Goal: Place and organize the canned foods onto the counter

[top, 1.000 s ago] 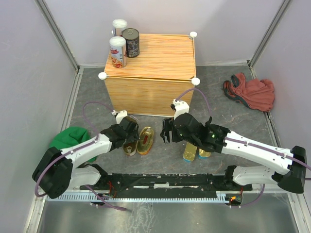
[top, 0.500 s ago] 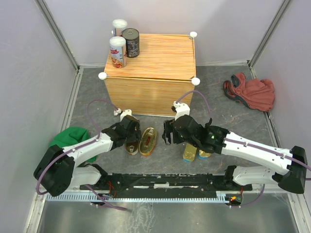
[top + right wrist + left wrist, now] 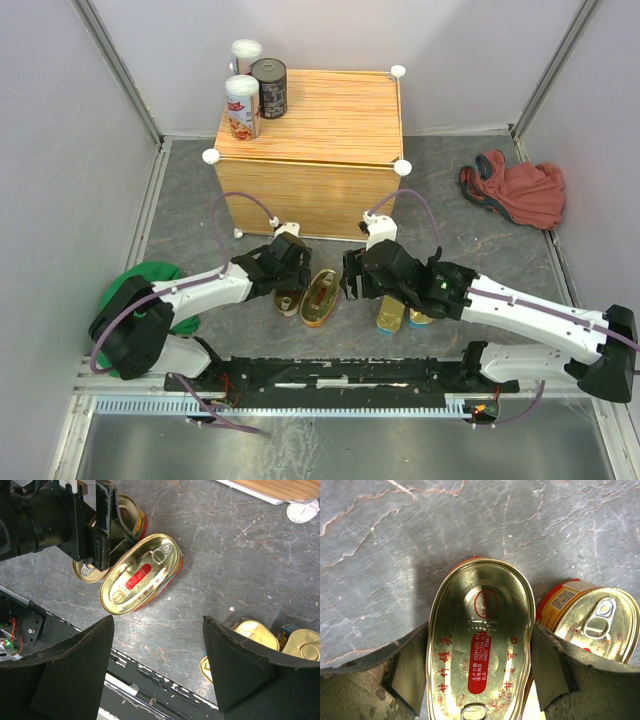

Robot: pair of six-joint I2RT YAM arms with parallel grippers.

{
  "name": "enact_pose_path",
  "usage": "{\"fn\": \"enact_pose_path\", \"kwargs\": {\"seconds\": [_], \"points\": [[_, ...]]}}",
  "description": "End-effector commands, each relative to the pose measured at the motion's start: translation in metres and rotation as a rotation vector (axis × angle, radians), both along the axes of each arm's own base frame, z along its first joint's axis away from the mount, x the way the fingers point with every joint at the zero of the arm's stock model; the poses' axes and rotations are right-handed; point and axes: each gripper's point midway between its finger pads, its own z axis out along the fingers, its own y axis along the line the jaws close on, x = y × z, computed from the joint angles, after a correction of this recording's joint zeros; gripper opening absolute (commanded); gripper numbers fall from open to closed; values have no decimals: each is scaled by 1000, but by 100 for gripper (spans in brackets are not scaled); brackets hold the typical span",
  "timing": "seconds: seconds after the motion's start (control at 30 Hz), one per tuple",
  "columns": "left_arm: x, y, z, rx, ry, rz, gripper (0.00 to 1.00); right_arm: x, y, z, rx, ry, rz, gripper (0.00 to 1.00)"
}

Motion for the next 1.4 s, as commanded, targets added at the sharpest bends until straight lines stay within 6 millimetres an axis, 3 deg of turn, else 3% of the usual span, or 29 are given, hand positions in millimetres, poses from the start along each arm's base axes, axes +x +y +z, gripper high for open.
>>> {"fn": "enact_pose_path", "kwargs": {"seconds": [0.0, 0.1, 0.53, 0.7, 0.9, 1.37], "points": [[22, -35, 21, -53, -78, -77, 43, 0, -10, 7, 8, -19, -28, 79], [23, -46, 20, -44, -73, -83, 47, -1, -15, 7, -1, -20, -36, 79], [12, -32, 21, -31, -64, -24, 78, -4, -21, 11, 1, -24, -38, 79], [5, -34, 22, -24, -54, -43, 98, -5, -20, 11, 14, -19, -39, 79], [-5, -34, 21, -15, -43, -56, 100, -7, -22, 12, 20, -18, -38, 79], [-28, -13, 8, 15, -18, -26, 100, -11, -26, 14, 23, -20, -34, 79]]}}
